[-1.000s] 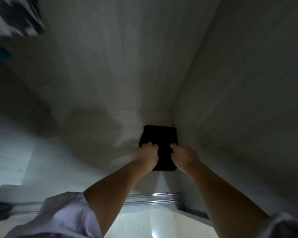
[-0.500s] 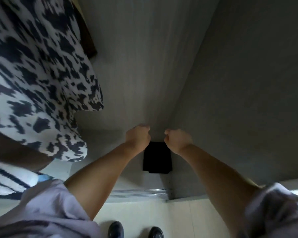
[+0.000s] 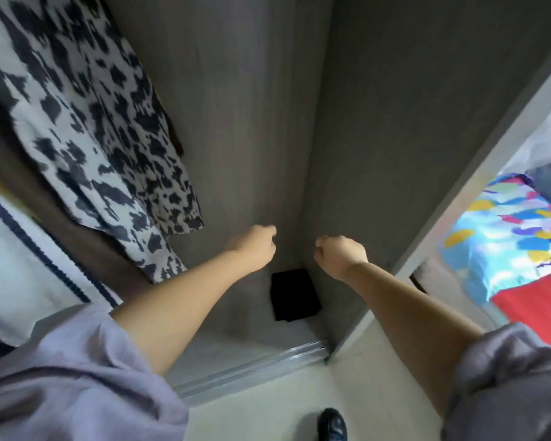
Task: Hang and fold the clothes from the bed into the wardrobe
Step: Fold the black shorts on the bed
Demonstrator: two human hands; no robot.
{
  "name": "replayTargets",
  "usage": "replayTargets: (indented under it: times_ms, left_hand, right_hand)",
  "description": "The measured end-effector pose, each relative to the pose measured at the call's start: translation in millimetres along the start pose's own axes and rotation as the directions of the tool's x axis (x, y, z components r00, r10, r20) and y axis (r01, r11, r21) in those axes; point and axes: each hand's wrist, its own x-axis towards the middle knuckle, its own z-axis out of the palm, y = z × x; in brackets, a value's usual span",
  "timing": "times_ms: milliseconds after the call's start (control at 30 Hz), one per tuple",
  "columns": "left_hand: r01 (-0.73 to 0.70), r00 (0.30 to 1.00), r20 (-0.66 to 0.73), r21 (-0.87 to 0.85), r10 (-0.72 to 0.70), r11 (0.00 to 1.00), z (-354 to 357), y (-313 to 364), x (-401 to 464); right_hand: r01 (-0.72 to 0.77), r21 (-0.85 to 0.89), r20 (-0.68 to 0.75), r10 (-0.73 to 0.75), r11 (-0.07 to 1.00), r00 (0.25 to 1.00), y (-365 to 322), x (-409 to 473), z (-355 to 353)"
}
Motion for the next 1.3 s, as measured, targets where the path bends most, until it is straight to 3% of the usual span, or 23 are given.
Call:
replayTargets:
  times_ms: [133, 267, 567, 733, 900, 1100, 1300]
  left_hand:
    - [-0.18, 0.983, 0.059, 0.075, 0.176, 0.981, -2, 33, -26]
    - [-0.376, 0.922, 0.13, 0.082, 0.364, 0.923, 11, 104, -44]
    - [-0.765, 0.62, 0.275, 0.005, 0.735, 0.644, 73, 309, -100]
    - [-0.858, 0.481, 0.289, -0.041, 0.828, 0.513, 110, 430, -143]
    - [-0.916, 0.36, 0.322, -0.058, 0.876, 0.398, 147, 527, -189]
    - [-0.92, 0.328, 0.35, -0.093, 0.877, 0.381, 177, 610, -198]
    - [-0.909, 0.353, 0.444, -0.043, 0.824, 0.414, 214, 655, -140]
  right_hand:
    - [-0.094, -0.021, -0.012, 0.094, 0.995, 0.996, 12, -64, 0]
    - [-0.309, -0.039, 0.017, 0.309, 0.95, 0.951, 66, -129, -2]
    - [-0.729, 0.028, -0.001, 0.73, 0.684, 0.684, 222, -316, -8]
    - [-0.853, 0.055, 0.068, 0.85, 0.52, 0.522, 303, -418, 3]
    - [-0.915, 0.046, 0.036, 0.914, 0.401, 0.403, 385, -501, 17]
    - [-0.933, 0.056, 0.053, 0.932, 0.356, 0.359, 465, -531, 18]
    - [-0.915, 0.091, 0.106, 0.91, 0.392, 0.4, 528, -488, 35]
